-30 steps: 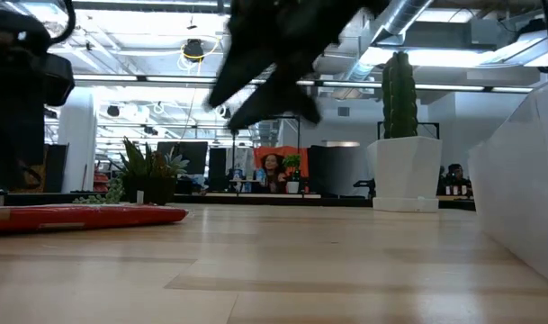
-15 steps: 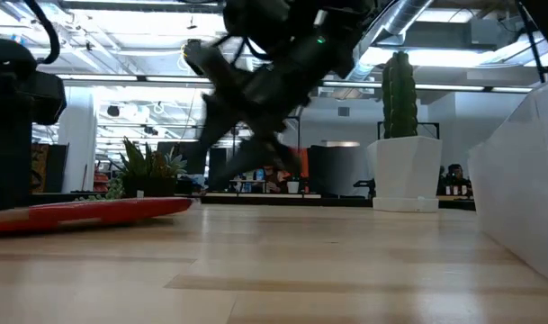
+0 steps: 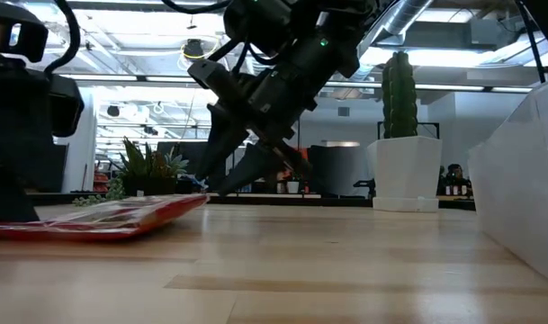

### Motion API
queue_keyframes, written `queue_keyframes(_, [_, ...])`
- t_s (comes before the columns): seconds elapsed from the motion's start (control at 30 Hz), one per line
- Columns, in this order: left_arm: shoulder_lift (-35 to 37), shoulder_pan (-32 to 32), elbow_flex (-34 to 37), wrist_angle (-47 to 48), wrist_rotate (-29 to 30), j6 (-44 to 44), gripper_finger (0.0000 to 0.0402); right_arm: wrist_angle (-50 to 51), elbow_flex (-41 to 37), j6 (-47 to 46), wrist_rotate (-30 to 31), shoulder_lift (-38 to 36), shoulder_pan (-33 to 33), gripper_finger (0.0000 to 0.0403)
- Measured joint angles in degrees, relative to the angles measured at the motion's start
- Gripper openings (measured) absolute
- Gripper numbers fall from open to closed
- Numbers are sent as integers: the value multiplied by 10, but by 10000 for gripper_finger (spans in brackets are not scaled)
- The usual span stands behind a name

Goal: Sort popcorn bags into baskets
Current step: Put the red popcorn bag into the transparent bin

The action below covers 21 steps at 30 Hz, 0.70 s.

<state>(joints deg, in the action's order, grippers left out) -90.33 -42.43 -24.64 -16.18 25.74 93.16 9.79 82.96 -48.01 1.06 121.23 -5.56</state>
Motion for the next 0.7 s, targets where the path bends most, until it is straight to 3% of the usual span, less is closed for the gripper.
queue_keyframes(0.4, [-5, 26, 1, -18, -15, 0, 212, 6, 0, -55, 35, 0, -28, 193])
queue_keyframes(0.7, [-5, 32, 1, -25, -3, 10, 212, -15, -2, -106, 24, 22, -36, 203])
